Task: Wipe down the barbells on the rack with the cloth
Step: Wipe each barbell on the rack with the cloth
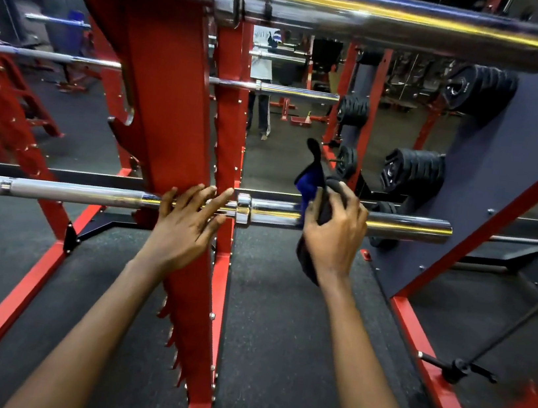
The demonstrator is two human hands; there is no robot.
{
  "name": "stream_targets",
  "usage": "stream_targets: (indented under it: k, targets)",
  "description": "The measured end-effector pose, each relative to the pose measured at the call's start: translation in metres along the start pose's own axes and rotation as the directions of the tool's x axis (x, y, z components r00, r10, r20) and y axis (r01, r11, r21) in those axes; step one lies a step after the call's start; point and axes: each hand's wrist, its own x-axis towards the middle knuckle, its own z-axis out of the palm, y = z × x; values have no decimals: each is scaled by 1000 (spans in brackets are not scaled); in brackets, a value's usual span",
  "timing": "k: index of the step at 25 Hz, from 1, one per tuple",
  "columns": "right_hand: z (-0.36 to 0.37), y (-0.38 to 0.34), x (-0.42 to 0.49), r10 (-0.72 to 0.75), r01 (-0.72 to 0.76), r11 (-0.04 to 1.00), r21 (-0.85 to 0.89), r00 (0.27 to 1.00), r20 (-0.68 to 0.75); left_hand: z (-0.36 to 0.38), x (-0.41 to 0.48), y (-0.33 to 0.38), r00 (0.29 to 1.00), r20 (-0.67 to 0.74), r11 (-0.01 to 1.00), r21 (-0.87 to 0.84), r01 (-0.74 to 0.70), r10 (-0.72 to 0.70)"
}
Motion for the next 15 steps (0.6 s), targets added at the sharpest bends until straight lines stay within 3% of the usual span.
stream_targets:
  k: [3,7,10,12,15]
  targets:
    - [9,-19,-14,62,-61,997,-42,998,30,3,-6,-10,999,-21,999,31,-26,26]
    - [26,-63,-45,-50,48,999,14,992,118,9,-1,-5,997,-68,1000,11,-23,24]
    - [32,-50,-56,-90,87,995,39,990,105,11,-2,-9,993,-110,999,-2,-46,45]
    - [35,-37,-71,-13,9,997,72,999,44,13,-1,-9,991,-126,999,-10,-48,47]
    - [44,-51,-94,244,-201,918,343,966,-87,14,1,-5,990,-143,999,-44,-8,1]
